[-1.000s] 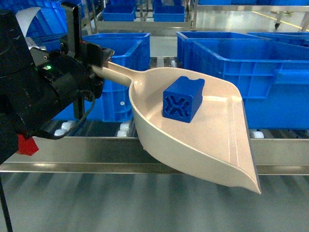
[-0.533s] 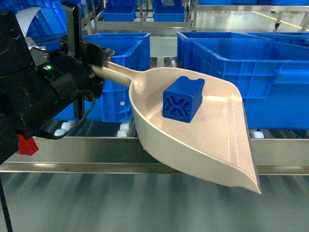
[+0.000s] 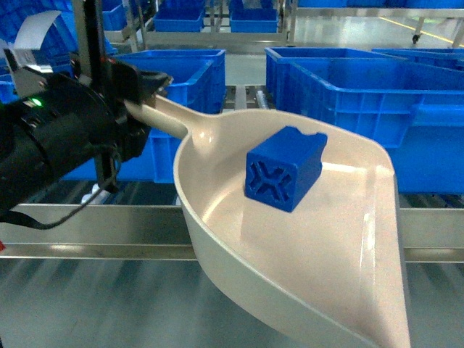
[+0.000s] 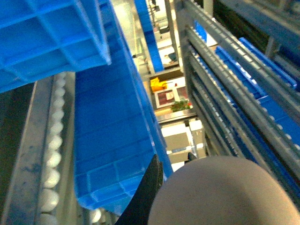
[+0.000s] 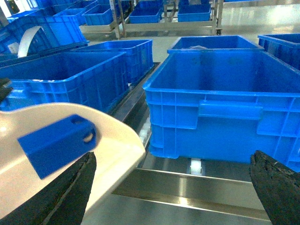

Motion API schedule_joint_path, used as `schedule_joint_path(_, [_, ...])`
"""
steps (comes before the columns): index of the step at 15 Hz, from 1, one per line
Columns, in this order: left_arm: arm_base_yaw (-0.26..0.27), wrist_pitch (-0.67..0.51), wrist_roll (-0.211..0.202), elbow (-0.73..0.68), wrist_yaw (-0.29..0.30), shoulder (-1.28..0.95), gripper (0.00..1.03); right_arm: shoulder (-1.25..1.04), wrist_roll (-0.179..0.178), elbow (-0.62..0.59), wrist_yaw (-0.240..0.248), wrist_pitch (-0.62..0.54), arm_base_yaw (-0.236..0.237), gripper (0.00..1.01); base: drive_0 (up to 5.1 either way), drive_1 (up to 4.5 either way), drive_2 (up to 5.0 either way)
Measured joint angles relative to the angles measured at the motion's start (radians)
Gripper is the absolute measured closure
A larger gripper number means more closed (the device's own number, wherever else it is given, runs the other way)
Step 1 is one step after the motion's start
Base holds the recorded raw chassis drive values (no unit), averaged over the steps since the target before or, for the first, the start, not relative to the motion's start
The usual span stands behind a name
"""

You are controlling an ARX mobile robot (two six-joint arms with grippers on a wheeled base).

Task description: Place part in tray to right shelf

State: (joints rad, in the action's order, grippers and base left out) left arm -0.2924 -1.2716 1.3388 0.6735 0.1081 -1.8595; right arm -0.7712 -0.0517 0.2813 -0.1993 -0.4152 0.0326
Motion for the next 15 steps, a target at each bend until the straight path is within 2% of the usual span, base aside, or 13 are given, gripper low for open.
schedule_joint_path(2, [0.01,0.013,0.005,-0.022,-0.028,0.15,0.91,0.0,0.0,0.0,0.0,0.0,0.0,0.03,0.0,0.0,0.0])
schedule_joint_path(4, [0.046,0.121,0.012,-0.004,-0.067,0.261,0.91,0.0,0.0,0.0,0.0,0.0,0.0,0.03,0.0,0.0,0.0])
schedule_joint_path(6, [0.116,0.281,0.012,0.089,-0.158,0.284,0.91,0.0,0.0,0.0,0.0,0.0,0.0,0.03,0.0,0.0,0.0])
schedule_joint_path(8, [0.228,0.392,-0.043,0.252,-0.23,0.257,0.91,0.0,0.0,0.0,0.0,0.0,0.0,0.03,0.0,0.0,0.0])
schedule_joint_path(10, [0.32,0.466,-0.114,0.434,-0.29,0.166,0.91,0.0,0.0,0.0,0.0,0.0,0.0,0.03,0.0,0.0,0.0])
schedule_joint_path(12, [0.365,0.611,-0.24,0.645,-0.428,0.027,0.91,0.0,0.0,0.0,0.0,0.0,0.0,0.03,0.0,0.0,0.0])
schedule_joint_path(13, [0.372,0.691,-0.337,0.763,-0.509,-0.05,0.91,0.0,0.0,0.0,0.0,0.0,0.0,0.03,0.0,0.0,0.0])
schedule_joint_path(14, [0.369,0.737,-0.431,0.855,-0.55,-0.104,0.91,0.0,0.0,0.0,0.0,0.0,0.0,0.03,0.0,0.0,0.0])
schedule_joint_path(15, [0.358,0.73,-0.51,0.889,-0.57,-0.116,0.91,0.0,0.0,0.0,0.0,0.0,0.0,0.03,0.0,0.0,0.0])
